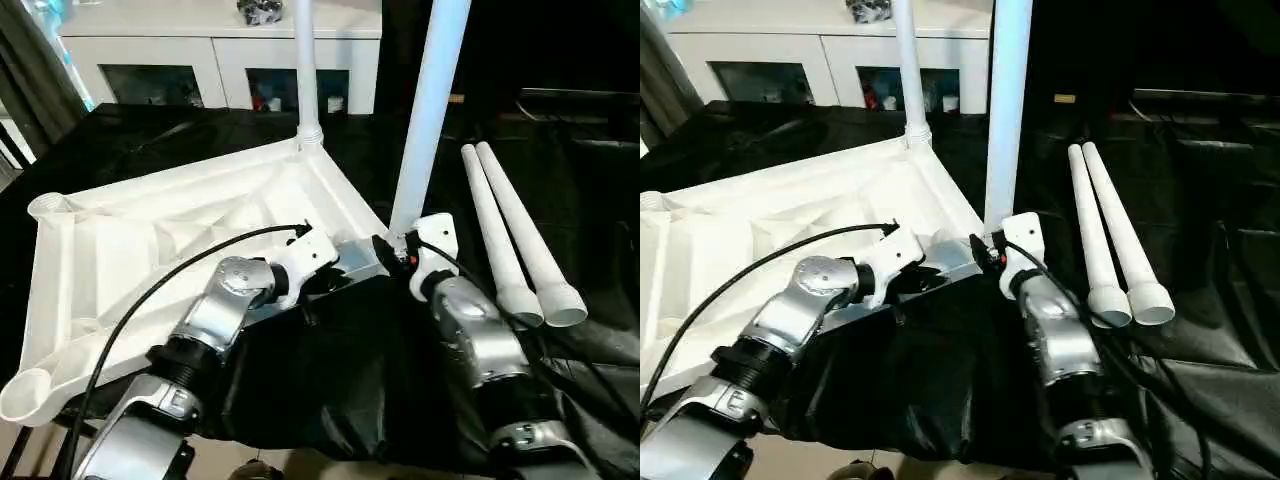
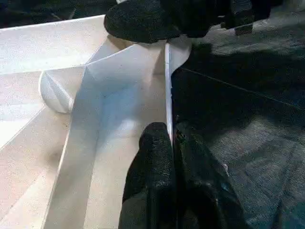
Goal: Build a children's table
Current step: Rotate leg to tighten
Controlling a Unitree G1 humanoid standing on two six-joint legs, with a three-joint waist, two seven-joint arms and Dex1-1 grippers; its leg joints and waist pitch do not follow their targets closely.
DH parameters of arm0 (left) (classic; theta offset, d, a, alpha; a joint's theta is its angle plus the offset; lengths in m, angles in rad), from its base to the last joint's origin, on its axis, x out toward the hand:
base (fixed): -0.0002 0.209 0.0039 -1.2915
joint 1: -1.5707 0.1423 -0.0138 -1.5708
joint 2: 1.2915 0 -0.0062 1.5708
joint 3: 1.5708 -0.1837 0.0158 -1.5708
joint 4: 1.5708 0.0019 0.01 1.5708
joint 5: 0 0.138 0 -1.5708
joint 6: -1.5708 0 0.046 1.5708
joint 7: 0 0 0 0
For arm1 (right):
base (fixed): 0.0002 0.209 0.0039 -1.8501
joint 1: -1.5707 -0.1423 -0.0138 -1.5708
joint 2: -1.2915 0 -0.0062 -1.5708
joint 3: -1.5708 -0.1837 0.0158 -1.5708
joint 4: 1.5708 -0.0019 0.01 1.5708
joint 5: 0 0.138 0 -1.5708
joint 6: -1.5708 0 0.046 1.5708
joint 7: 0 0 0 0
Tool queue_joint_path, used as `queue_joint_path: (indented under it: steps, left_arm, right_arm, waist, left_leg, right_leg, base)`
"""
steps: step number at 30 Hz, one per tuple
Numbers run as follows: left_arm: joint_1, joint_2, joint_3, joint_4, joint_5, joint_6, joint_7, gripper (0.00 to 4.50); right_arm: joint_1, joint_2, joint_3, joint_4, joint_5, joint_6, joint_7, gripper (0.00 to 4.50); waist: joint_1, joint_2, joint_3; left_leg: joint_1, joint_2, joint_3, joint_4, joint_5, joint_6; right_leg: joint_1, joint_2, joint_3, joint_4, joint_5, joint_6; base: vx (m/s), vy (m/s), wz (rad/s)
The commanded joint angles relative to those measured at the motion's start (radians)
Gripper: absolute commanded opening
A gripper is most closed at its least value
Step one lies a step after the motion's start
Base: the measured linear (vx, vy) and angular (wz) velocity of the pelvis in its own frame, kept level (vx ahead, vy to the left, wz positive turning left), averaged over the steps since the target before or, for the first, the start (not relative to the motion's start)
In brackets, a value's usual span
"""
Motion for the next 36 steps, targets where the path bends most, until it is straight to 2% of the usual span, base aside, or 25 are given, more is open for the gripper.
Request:
queue_joint_path:
  steps: [1,4,5,7,9,11,13,14,15,18,22,24,27,29,36]
  left_arm:
    - [-0.02,-0.08,-0.06,-0.033,-0.019,-0.021,0.002,0.0]
    - [-0.016,-0.058,-0.053,-0.036,-0.016,-0.03,-0.007,0.0]
    - [-0.011,-0.033,-0.049,-0.039,-0.016,-0.04,-0.027,0.0]
    - [-0.001,-0.001,-0.037,-0.045,-0.025,-0.047,-0.058,0.0]
    - [0.006,0.024,-0.031,-0.046,-0.031,-0.062,-0.087,0.0]
    - [0.015,0.058,-0.029,-0.049,-0.038,-0.079,-0.128,0.0]
    - [0.018,0.068,-0.028,-0.05,-0.044,-0.087,-0.144,0.0]
    - [0.025,0.091,-0.017,-0.056,-0.069,-0.096,-0.192,0.0]
    - [0.027,0.102,-0.012,-0.06,-0.082,-0.095,-0.217,0.0]
    - [0.025,0.13,-0.011,-0.055,-0.094,-0.106,-0.268,0.0]
    - [0.02,0.164,-0.011,-0.048,-0.108,-0.118,-0.321,0.0]
    - [0.013,0.19,-0.011,-0.036,-0.11,-0.133,-0.356,0.0]
    - [0.009,0.21,-0.012,-0.031,-0.119,-0.137,-0.387,0.0]
    - [0.007,0.228,-0.016,-0.024,-0.124,-0.143,-0.414,0.0]
    - [0.006,0.248,-0.014,-0.022,-0.127,-0.148,-0.444,0.0]
  right_arm:
    - [-0.02,0.085,0.078,0.023,0.014,0.009,0.053,3.42]
    - [-0.016,0.068,0.074,0.017,0.007,0.004,0.061,3.62]
    - [-0.011,0.04,0.07,0.013,0.009,-0.003,0.088,3.75]
    - [-0.004,-0.002,0.066,0.007,0.016,-0.015,0.133,3.93]
    - [-0.001,-0.039,0.068,0.005,0.014,-0.027,0.175,3.93]
    - [0.003,-0.087,0.071,-0.003,0.02,-0.038,0.246,3.93]
    - [0.004,-0.102,0.072,-0.007,0.027,-0.041,0.279,3.93]
    - [0.011,-0.153,0.086,-0.027,0.044,-0.052,0.386,3.93]
    - [0.016,-0.177,0.094,-0.038,0.051,-0.058,0.44,3.93]
    - [0.031,-0.227,0.113,-0.076,0.082,-0.058,0.572,3.93]
    - [0.047,-0.281,0.139,-0.116,0.118,-0.039,0.704,3.93]
    - [0.05,-0.312,0.15,-0.134,0.138,-0.022,0.78,3.67]
    - [0.05,-0.335,0.16,-0.142,0.154,-0.005,0.833,3.54]
    - [0.05,-0.36,0.175,-0.146,0.154,0.007,0.882,3.16]
    - [0.04,-0.39,0.183,-0.131,0.153,0.016,0.932,2.78]
  waist:
    - [-0.003,-0.009,-0.062]
    - [-0.003,-0.007,-0.062]
    - [-0.004,-0.011,-0.061]
    - [-0.001,-0.009,-0.063]
    - [-0.002,-0.011,-0.065]
    - [0.0,-0.011,-0.07]
    - [0.0,-0.009,-0.07]
    - [0.001,-0.009,-0.07]
    - [0.004,-0.01,-0.07]
    - [0.005,-0.01,-0.067]
    - [0.006,-0.01,-0.063]
    - [0.007,-0.012,-0.063]
    - [0.007,-0.012,-0.063]
    - [0.008,-0.012,-0.063]
    - [0.01,-0.013,-0.064]
  left_leg:
    - [0.012,0.023,-0.008,-0.075,-0.245,0.02]
    - [0.012,0.023,-0.008,-0.076,-0.25,0.023]
    - [0.012,0.023,-0.008,-0.077,-0.253,0.024]
    - [0.011,0.023,-0.009,-0.075,-0.247,0.028]
    - [0.006,0.023,-0.008,-0.072,-0.217,0.039]
    - [0.005,0.022,-0.006,-0.065,-0.163,0.06]
    - [0.003,0.023,-0.006,-0.062,-0.138,0.077]
    - [0.006,0.023,-0.004,-0.061,-0.135,0.084]
    - [0.005,0.023,-0.005,-0.06,-0.141,0.09]
    - [0.005,0.026,-0.003,-0.06,-0.16,0.103]
    - [0.007,0.029,-0.004,-0.063,-0.194,0.095]
    - [0.007,0.029,-0.004,-0.064,-0.199,0.09]
    - [0.006,0.029,-0.004,-0.063,-0.195,0.092]
    - [0.007,0.029,-0.004,-0.063,-0.19,0.092]
    - [0.006,0.029,-0.004,-0.061,-0.175,0.096]
  right_leg:
    - [0.046,-0.058,0.051,-0.087,-0.253,-0.169]
    - [0.046,-0.057,0.05,-0.087,-0.246,-0.17]
    - [0.046,-0.057,0.05,-0.087,-0.25,-0.169]
    - [0.048,-0.058,0.051,-0.085,-0.239,-0.171]
    - [0.05,-0.057,0.051,-0.079,-0.19,-0.181]
    - [0.053,-0.055,0.05,-0.068,-0.096,-0.206]
    - [0.053,-0.055,0.05,-0.063,-0.048,-0.225]
    - [0.052,-0.054,0.05,-0.061,-0.034,-0.234]
    - [0.057,-0.054,0.047,-0.06,-0.036,-0.239]
    - [0.055,-0.054,0.047,-0.062,-0.055,-0.243]
    - [0.053,-0.057,0.047,-0.069,-0.121,-0.242]
    - [0.053,-0.054,0.048,-0.069,-0.129,-0.238]
    - [0.053,-0.055,0.048,-0.068,-0.124,-0.245]
    - [0.053,-0.055,0.047,-0.067,-0.123,-0.249]
    - [0.053,-0.056,0.047,-0.064,-0.1,-0.261]
  base:
    - [0.0,0.0,0.0]
    - [0.0,0.0,0.0]
    - [0.0,0.0,0.0]
    - [0.0,0.0,0.0]
    - [0.0,0.0,0.0]
    - [0.0,0.0,0.0]
    - [0.0,0.0,0.0]
    - [0.0,0.0,0.0]
    - [0.0,0.0,0.0]
    - [0.0,0.0,0.0]
    - [0.0,0.0,0.0]
    - [0.0,0.0,0.0]
    - [0.0,0.0,0.0]
    - [0.0,0.0,0.0]
    - [0.0,0.0,0.0]
